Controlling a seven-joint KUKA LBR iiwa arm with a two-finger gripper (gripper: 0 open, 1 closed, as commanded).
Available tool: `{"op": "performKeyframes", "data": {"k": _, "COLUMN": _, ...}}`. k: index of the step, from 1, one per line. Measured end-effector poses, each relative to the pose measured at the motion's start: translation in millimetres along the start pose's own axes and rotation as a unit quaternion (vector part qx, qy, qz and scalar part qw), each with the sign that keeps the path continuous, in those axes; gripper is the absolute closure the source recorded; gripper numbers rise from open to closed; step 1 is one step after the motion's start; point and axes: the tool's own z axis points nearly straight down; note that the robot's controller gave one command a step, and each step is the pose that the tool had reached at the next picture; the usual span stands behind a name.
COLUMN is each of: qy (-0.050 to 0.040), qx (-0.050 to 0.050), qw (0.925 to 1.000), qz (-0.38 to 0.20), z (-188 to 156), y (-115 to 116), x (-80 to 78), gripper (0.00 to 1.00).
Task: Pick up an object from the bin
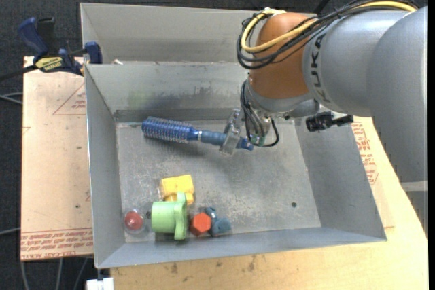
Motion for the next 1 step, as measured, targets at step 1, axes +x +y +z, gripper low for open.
{"op": "performKeyframes", "data": {"k": 1, "qy": 0.0001, "qx": 0.000, "qw": 1.0000, "qz": -0.001, "z": -29.6, "y": 0.5, "x": -1.0, "gripper": 1.00}}
